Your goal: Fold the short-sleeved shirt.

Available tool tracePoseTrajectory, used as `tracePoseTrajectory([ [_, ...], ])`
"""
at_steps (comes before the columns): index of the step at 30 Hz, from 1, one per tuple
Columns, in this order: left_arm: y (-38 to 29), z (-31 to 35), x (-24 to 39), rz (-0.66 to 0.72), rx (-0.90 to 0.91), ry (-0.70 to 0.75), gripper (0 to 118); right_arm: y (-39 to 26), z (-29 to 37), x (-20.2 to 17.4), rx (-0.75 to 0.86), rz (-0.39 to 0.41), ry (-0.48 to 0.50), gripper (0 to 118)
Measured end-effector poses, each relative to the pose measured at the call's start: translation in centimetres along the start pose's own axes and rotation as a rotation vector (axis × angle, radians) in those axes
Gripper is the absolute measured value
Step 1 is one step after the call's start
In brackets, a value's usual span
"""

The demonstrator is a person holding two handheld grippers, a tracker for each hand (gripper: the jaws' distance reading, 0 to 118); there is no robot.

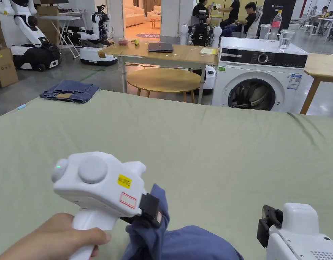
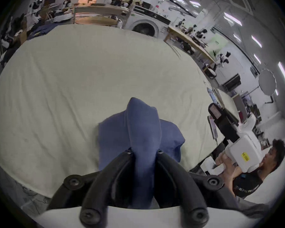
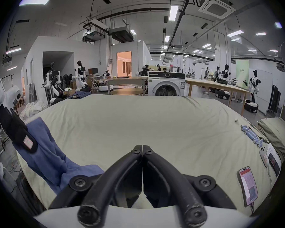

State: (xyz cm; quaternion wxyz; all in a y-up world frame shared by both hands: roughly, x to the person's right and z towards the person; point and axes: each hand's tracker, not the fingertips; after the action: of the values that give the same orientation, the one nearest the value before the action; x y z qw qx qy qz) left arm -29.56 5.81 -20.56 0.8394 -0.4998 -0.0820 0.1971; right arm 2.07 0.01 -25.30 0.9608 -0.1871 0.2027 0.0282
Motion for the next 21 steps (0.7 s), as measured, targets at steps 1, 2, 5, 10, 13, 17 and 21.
tracePoseTrajectory([
  [1, 0.1, -1.1, 0.7, -0.028, -0.029, 0.007, 9, 0.0, 0.1, 0.1, -0.001, -0.002, 0.0, 0],
  [2, 0.1, -2.1, 1.4, -0.034, -0.042, 0.001, 9, 0.0, 0.1, 0.1, -0.001, -0.003, -0.002, 0],
  [5, 0.1, -5.9, 3.2, -0.021, -0.111, -0.028, 9, -0.1, 0.2, 0.4, -0.006, -0.006, -0.009, 0],
  [10, -0.4, -12.1, 5.2, -0.024, -0.164, 0.017, 9, -0.4, 0.5, 0.8, -0.018, -0.013, -0.019, 0],
  [13, -0.8, -14.5, 5.2, 0.012, -0.17, 0.034, 9, -0.5, 0.5, 1.0, -0.021, -0.016, -0.024, 0],
  [17, -0.9, -14.1, 4.5, 0.042, -0.161, -0.016, 34, -0.4, 0.6, 1.3, -0.021, -0.018, -0.027, 0],
  [21, -0.6, -10.9, 3.9, 0.09, -0.134, -0.129, 49, -0.2, 0.7, 1.4, -0.016, -0.021, -0.025, 0],
])
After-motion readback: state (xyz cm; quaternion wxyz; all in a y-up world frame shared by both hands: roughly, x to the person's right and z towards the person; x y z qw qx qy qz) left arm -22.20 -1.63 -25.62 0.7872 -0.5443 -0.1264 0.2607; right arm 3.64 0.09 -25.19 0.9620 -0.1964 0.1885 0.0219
